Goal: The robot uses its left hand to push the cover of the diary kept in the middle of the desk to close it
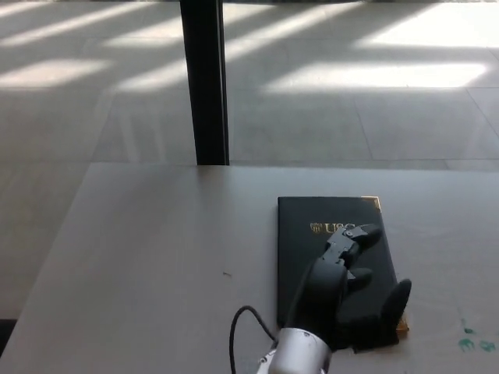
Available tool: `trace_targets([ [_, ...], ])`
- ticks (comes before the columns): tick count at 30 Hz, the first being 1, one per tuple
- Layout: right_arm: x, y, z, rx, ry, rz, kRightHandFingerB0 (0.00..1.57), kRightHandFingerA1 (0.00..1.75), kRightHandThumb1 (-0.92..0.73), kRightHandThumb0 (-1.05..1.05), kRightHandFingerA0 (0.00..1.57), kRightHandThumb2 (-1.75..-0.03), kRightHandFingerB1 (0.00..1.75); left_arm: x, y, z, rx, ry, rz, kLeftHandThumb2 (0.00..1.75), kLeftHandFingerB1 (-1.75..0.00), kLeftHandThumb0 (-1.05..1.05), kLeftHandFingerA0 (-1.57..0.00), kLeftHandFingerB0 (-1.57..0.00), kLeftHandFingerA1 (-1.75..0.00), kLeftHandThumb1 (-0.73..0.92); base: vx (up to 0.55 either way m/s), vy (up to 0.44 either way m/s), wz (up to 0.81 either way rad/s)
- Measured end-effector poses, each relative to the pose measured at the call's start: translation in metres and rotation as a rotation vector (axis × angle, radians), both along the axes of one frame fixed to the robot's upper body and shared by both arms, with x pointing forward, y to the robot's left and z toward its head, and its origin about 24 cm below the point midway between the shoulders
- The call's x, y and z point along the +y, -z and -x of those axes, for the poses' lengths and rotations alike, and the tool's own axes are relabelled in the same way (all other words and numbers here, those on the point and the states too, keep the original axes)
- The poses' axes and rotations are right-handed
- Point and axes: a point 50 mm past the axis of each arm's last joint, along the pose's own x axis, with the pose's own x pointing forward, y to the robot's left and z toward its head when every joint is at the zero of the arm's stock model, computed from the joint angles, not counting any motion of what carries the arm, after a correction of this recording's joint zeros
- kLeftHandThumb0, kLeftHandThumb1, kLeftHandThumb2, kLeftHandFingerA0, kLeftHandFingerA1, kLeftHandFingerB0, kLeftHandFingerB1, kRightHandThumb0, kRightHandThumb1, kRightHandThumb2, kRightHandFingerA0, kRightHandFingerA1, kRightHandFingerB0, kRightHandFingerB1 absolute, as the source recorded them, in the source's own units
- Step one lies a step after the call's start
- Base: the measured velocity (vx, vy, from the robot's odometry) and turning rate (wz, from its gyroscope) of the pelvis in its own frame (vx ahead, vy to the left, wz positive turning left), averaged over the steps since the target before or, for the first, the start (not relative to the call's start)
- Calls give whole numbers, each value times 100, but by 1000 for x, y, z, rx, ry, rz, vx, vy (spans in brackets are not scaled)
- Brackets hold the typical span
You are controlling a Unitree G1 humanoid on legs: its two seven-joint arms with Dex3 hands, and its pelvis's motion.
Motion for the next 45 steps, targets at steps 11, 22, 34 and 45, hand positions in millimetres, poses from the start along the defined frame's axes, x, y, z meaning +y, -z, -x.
trace_targets([
  [11,2,0,-4,-5,-9,-2,71,63,-89,-101,103,-68,51,-16,16,23,-189,216,-299,112,-54,-39,-2,-4,-55,44,0,0,0],
  [22,1,2,1,12,-5,-6,60,67,-66,-96,96,-118,57,53,-10,-16,-403,87,-470,83,-51,-87,-92,-24,-158,92,0,0,0],
  [34,1,4,5,24,-2,-6,71,63,-90,-100,103,-68,51,148,-53,-53,-464,-299,-425,109,-53,-87,-32,-26,-57,78,0,0,0],
  [45,1,5,7,30,0,-6,63,67,-65,-94,97,-117,57,257,-28,-45,-290,-673,-430,118,-46,-66,-44,-14,-61,76,0,0,0],
])
